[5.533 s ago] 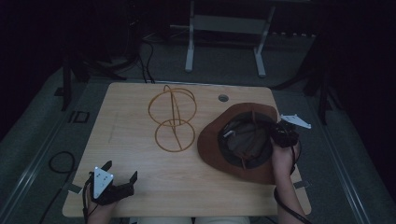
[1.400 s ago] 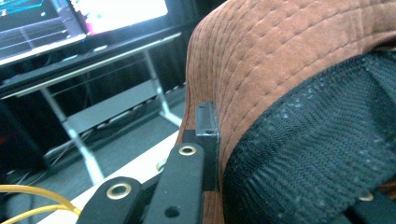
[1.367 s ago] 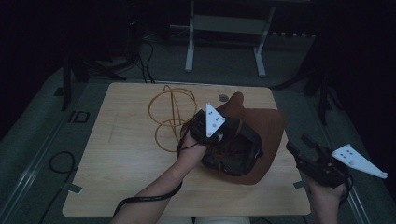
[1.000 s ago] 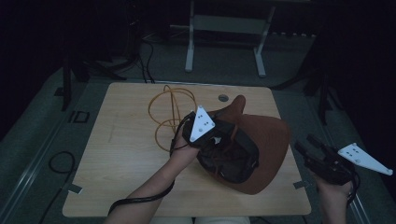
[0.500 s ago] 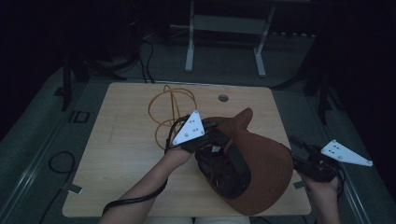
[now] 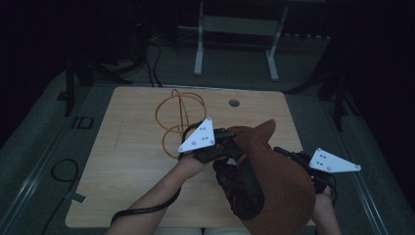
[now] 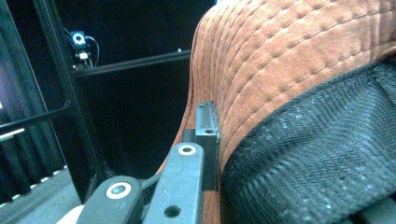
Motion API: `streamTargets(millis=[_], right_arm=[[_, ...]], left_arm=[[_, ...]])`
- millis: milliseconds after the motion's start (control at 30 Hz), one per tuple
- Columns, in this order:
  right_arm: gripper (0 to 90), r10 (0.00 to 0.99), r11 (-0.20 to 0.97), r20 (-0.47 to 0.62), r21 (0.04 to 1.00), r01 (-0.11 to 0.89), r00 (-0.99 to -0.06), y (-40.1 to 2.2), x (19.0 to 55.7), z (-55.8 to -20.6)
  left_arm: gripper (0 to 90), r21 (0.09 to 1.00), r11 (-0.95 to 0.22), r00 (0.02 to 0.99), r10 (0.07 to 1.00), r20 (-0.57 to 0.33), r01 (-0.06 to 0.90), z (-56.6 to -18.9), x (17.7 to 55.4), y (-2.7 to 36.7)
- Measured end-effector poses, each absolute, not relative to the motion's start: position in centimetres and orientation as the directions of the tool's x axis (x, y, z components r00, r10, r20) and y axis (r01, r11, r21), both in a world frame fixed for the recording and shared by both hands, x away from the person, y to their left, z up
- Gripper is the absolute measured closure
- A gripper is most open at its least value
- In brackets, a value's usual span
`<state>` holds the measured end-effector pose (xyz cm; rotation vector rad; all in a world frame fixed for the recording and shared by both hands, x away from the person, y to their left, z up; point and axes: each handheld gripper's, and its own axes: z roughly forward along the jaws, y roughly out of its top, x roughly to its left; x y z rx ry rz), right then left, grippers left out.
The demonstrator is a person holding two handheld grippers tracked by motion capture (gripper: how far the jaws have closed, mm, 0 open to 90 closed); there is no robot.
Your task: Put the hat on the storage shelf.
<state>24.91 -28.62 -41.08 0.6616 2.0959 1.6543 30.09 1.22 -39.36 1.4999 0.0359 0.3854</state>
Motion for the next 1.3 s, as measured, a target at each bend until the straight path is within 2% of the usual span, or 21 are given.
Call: streamTargets(millis=[500,700,933,1067,1200,1233,1300], right_arm=[[42.3,0.452,0.222,-0.079,0.975,0.027,-0.889,-25.4,24.9,-40.2],[58.3,0.489,0.190,-0.044,0.980,0.057,-0.871,-25.4,25.2,-40.4],[84.5,0.517,0.189,-0.039,0.980,0.070,-0.855,-25.2,25.3,-40.4],[88.4,0.521,0.199,-0.055,0.978,0.059,-0.852,-25.0,25.1,-40.3],[88.8,0.515,0.190,-0.042,0.980,0.066,-0.856,-25.1,25.1,-40.2],[88.9,0.508,0.184,-0.036,0.981,0.068,-0.860,-25.2,25.0,-40.2],[88.9,0.515,0.172,-0.033,0.983,0.065,-0.857,-25.4,25.0,-40.2]], left_arm=[[86.6,0.978,0.014,0.958,0.202,0.202,-0.209,-39.6,29.6,-0.5],[86.6,0.983,0.009,0.963,0.202,0.178,-0.184,-39.8,29.6,-0.7],[86.5,0.986,0.014,0.968,0.193,0.163,-0.169,-40.0,29.7,-0.8],[86.0,0.985,0.013,0.968,0.187,0.169,-0.174,-39.8,29.8,-0.6],[79.2,0.985,0.003,0.965,0.204,0.168,-0.172,-39.5,29.9,-0.3],[68.0,0.984,0.002,0.961,0.216,0.174,-0.179,-39.5,29.9,-0.2],[59.9,0.986,-0.005,0.960,0.229,0.162,-0.165,-39.3,29.9,0.1]])
